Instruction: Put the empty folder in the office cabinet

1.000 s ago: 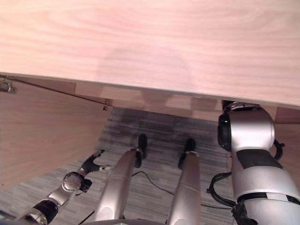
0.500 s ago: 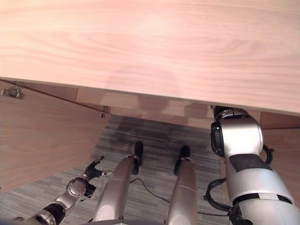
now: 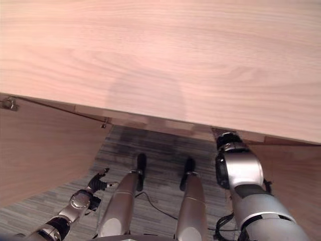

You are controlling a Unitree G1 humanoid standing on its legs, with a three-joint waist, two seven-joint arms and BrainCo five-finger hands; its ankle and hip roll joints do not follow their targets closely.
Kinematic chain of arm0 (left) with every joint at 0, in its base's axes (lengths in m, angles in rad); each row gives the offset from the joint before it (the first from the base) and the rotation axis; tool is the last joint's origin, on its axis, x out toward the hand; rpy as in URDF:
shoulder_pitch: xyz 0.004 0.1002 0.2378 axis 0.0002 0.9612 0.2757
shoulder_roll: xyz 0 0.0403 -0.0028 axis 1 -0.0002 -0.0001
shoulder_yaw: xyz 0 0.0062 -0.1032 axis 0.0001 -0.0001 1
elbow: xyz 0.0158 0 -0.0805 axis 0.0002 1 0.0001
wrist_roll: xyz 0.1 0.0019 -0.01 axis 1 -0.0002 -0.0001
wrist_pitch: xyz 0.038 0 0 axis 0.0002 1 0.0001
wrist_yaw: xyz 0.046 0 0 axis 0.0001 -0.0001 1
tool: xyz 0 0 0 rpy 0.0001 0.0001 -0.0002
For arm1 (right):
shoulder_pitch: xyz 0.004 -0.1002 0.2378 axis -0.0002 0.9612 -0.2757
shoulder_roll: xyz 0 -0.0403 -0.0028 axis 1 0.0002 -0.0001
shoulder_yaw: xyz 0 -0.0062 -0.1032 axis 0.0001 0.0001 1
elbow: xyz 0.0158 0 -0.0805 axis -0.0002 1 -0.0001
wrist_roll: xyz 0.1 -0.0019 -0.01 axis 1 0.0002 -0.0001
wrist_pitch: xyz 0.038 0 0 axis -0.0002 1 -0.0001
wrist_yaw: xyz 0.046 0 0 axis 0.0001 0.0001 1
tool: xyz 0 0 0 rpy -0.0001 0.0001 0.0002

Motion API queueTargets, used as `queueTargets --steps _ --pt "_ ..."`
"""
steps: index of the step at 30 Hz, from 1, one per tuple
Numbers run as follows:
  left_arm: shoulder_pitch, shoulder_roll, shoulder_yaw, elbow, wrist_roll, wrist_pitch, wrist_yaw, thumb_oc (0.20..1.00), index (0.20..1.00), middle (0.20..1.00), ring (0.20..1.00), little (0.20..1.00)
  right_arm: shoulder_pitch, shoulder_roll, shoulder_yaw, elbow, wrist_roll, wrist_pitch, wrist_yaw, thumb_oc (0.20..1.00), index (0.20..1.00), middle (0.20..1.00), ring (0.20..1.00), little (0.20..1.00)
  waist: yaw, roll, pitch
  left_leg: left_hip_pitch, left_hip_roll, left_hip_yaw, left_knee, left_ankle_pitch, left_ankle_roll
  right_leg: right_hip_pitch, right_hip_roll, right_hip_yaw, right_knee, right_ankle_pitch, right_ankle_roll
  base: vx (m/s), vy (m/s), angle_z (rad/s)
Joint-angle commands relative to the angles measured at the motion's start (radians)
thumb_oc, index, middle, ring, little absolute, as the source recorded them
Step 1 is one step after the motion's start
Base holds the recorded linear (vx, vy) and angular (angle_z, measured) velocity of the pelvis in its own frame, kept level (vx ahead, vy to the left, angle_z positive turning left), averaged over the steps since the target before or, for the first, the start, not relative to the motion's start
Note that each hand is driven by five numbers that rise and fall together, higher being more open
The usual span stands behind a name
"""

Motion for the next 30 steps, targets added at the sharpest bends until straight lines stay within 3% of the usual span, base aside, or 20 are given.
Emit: queueTargets --steps 1,9,15,30 --pt "0.01 0.007 0.019 0.025 -0.024 -0.008 -0.013 1.0 1.0 1.0 1.0 1.0 0.012 -0.006 -0.031 -0.066 0.011 -0.04 0.044 1.0 1.0 1.0 1.0 1.0 0.023 0.011 0.007 0.09 0.054 -0.087 -0.04 -0.064 -0.054 0.115 0.012 0.008 -0.021 -0.086 0.045 0.0 0.0 0.0" --pt "0.01 -0.023 0.036 0.054 -0.015 -0.003 -0.018 1.0 1.0 1.0 1.0 1.0 0.105 0.054 -0.024 -0.15 -0.023 -0.054 0.077 1.0 1.0 1.0 1.0 1.0 0.015 0.006 -0.001 0.135 0.053 -0.084 -0.085 -0.047 -0.055 0.16 0.008 0.002 -0.065 -0.061 0.055 0.01 0.005 0.0" --pt "0.038 -0.065 0.077 0.078 -0.003 0.013 -0.045 1.0 1.0 1.0 1.0 1.0 0.332 0.149 0.011 -0.32 -0.1 -0.063 0.148 1.0 1.0 1.0 1.0 1.0 -0.007 -0.012 -0.022 0.238 0.066 -0.076 -0.171 -0.025 -0.059 0.255 0.006 0.0 -0.147 -0.024 0.068 0.06 0.023 0.02" --pt "0.16 -0.042 0.266 0.139 0.026 0.033 -0.079 1.0 1.0 1.0 1.0 1.0 0.832 0.216 0.129 -0.55 -0.266 0.059 0.292 1.0 1.0 1.0 1.0 1.0 -0.068 -0.038 -0.159 0.611 0.093 -0.035 -0.395 0.019 -0.052 0.571 0.023 -0.034 -0.357 0.057 0.098 0.1 0.03 -0.02"
